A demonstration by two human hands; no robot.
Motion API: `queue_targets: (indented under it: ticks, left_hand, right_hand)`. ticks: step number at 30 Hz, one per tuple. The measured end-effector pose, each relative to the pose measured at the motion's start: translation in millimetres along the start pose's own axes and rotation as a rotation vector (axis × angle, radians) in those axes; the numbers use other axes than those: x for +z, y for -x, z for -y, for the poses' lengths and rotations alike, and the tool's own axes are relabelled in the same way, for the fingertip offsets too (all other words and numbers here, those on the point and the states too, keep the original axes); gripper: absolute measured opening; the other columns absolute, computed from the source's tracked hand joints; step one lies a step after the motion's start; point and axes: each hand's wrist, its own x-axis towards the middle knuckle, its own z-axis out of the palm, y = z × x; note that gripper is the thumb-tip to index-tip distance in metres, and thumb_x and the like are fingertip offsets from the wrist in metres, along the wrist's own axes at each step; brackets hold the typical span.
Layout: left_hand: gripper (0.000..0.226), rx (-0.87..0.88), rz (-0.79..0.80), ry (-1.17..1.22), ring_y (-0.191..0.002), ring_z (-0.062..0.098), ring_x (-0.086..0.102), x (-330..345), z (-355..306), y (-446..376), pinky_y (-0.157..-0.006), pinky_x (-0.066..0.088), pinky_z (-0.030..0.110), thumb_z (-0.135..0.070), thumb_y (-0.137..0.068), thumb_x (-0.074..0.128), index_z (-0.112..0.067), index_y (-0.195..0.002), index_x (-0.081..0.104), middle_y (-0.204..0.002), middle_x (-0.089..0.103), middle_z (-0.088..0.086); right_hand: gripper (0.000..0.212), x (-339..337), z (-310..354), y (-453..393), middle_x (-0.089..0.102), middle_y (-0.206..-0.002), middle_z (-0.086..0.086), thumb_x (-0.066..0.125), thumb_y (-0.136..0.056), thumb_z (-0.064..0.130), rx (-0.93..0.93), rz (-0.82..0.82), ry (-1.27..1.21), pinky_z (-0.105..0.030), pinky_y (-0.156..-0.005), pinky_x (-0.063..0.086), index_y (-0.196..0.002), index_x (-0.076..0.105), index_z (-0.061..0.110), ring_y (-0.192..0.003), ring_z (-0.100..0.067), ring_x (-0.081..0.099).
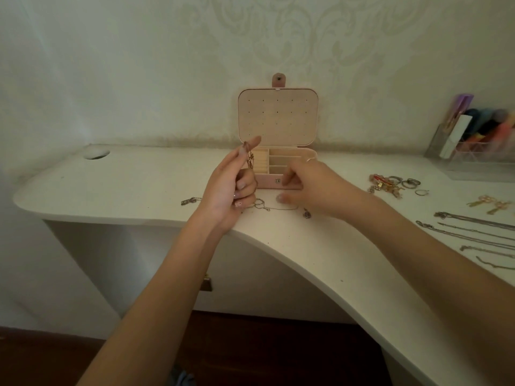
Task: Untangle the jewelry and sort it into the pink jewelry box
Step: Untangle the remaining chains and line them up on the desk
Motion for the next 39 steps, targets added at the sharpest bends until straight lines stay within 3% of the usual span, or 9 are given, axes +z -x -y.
queue_targets:
  ticks: [3,7,15,19,21,25,32,36,39]
  left_hand:
    - [0.03,-0.013,0.01,0.047,-0.034,0.001,0.018,-1.3,-1.2,0.1,-0.032,0.013,0.015,-0.03,-0.102,0.034,-0.028,-0.124,0.055,-0.043,0.024,-0.01]
    - [0.031,-0.017,0.015,0.042,-0.033,0.001,0.017,-1.1,-1.4,0.1,-0.032,0.014,0.015,-0.031,-0.102,0.033,-0.029,-0.124,0.055,-0.042,0.024,-0.01]
    - [0.029,-0.012,-0.052,0.125,-0.032,0.002,0.018,-1.0,-3.1,0.0,-0.029,0.017,0.014,-0.033,-0.102,0.035,-0.03,-0.121,0.057,-0.041,0.024,-0.01]
    - [0.03,-0.007,-0.061,0.146,-0.031,0.002,0.018,-2.2,-2.0,-1.2,-0.028,0.018,0.013,-0.033,-0.102,0.034,-0.029,-0.122,0.056,-0.041,0.024,-0.01]
    - [0.029,-0.006,-0.059,0.176,-0.031,0.002,0.019,-3.5,-2.0,-1.6,-0.028,0.018,0.013,-0.032,-0.102,0.034,-0.028,-0.121,0.056,-0.04,0.024,-0.01]
    - [0.03,-0.013,-0.075,0.243,-0.029,0.003,0.021,-5.6,-2.7,-1.5,-0.027,0.018,0.013,-0.03,-0.102,0.033,-0.027,-0.122,0.055,-0.039,0.024,-0.01]
    - [0.034,-0.03,-0.11,0.311,-0.027,0.002,0.022,-9.4,-3.2,-4.1,-0.026,0.018,0.013,-0.019,-0.103,0.027,-0.025,-0.127,0.05,-0.038,0.026,-0.01]
    - [0.034,-0.008,-0.11,0.065,-0.03,0.003,0.02,-2.7,-1.4,-3.9,-0.028,0.016,0.012,-0.011,-0.102,0.027,-0.02,-0.12,0.055,-0.041,0.026,-0.008]
    - [0.028,0.05,-0.233,-0.143,-0.033,0.006,0.019,5.5,2.0,-4.1,-0.033,0.016,0.012,-0.011,-0.1,0.034,-0.018,-0.119,0.054,-0.044,0.027,-0.005]
  right_hand:
    - [0.023,11.3,-0.3,2.7,0.044,-0.103,-0.004,0.067,-0.086,0.027,-0.045,-0.054,-0.028,-0.031,-0.089,0.043,-0.101,0.063,0.011,-0.095,-0.02,0.051]
    - [0.028,12.0,0.7,5.6,0.041,-0.089,0.002,0.065,-0.086,0.036,-0.082,-0.061,-0.114,-0.022,-0.068,0.029,-0.097,0.066,0.01,-0.08,-0.009,0.04]
    - [0.016,6.2,-1.5,3.9,0.054,-0.085,-0.001,0.054,-0.095,0.021,-0.095,0.106,-0.018,-0.022,-0.062,0.036,-0.081,0.055,0.014,-0.078,-0.016,0.048]
    - [0.018,-12.9,-3.2,6.9,0.062,-0.076,-0.002,0.041,-0.101,0.014,0.05,0.005,-0.766,-0.027,-0.074,0.054,-0.089,0.052,0.008,-0.068,-0.01,0.061]
    - [0.023,-23.6,-6.1,1.8,0.056,-0.07,-0.003,0.038,-0.101,0.006,0.072,-0.109,-1.132,-0.023,-0.063,0.057,-0.08,0.049,0.009,-0.058,-0.01,0.056]
    - [0.037,-46.7,-26.0,-7.9,0.044,-0.056,0.002,0.028,-0.087,-0.017,0.116,-0.316,-1.606,-0.016,-0.039,0.027,-0.071,0.041,0.014,-0.044,-0.007,0.032]
    - [0.027,-76.4,-61.4,-5.3,0.051,-0.05,0.008,0.034,-0.094,-0.003,0.169,-0.559,-1.558,-0.015,-0.038,0.021,-0.088,0.046,0.02,-0.038,-0.005,0.031]
    - [0.019,-80.4,-51.8,0.2,0.049,-0.06,0.004,0.04,-0.095,0.002,0.126,-0.449,-1.401,-0.017,-0.04,0.02,-0.092,0.049,0.019,-0.043,-0.006,0.031]
    - [0.018,-89.6,-43.1,2.5,0.05,-0.064,0.002,0.041,-0.095,0.002,0.098,-0.559,-1.323,-0.018,-0.041,0.021,-0.094,0.049,0.018,-0.044,-0.006,0.033]
